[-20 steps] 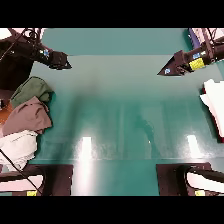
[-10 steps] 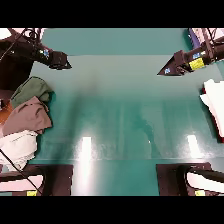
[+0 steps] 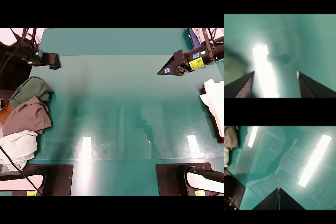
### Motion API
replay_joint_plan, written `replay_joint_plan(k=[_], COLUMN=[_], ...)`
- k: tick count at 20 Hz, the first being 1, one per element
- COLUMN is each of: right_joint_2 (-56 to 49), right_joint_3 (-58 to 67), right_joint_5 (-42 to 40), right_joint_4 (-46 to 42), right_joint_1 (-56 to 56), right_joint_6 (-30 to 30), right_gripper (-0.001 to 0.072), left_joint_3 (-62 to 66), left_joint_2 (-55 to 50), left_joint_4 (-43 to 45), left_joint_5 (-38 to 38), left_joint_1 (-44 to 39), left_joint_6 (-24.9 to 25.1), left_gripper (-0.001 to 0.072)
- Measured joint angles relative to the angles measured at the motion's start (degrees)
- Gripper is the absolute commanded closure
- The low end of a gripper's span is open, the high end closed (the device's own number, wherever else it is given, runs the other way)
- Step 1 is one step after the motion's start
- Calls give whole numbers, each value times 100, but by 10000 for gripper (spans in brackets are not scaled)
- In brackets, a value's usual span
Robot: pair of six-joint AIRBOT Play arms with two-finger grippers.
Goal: Fold the shirts.
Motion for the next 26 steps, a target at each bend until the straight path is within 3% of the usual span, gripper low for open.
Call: replay_joint_plan(k=[3,8,9,10,11,12,18,22,26], right_joint_2=[0,0,0,0,0,0,0,0,0], right_joint_3=[0,0,-2,0,0,0,2,210,785], right_joint_5=[-2,-44,-61,-85,-114,-140,-315,-389,-439], right_joint_4=[0,-17,-22,-22,-22,-24,-26,-24,-22], right_joint_1=[0,0,0,0,0,0,0,0,0], right_joint_6=[2,0,0,0,0,0,0,0,0], right_gripper=[692,693,692,692,692,692,692,692,693], left_joint_3=[-560,-1241,-1298,-1344,-1373,-1381,-649,289,1025], left_joint_2=[-197,-638,-723,-802,-855,-890,-857,-184,723], left_joint_4=[717,1106,1141,1156,1154,1154,1034,525,-616], left_joint_5=[348,935,1003,1075,1132,1187,822,603,111], left_joint_1=[424,962,1014,1051,1071,1091,1032,566,-24], left_joint_6=[-426,-684,-706,-726,-741,-745,-595,76,981], left_gripper=[73,75,109,286,551,672,682,681,681])
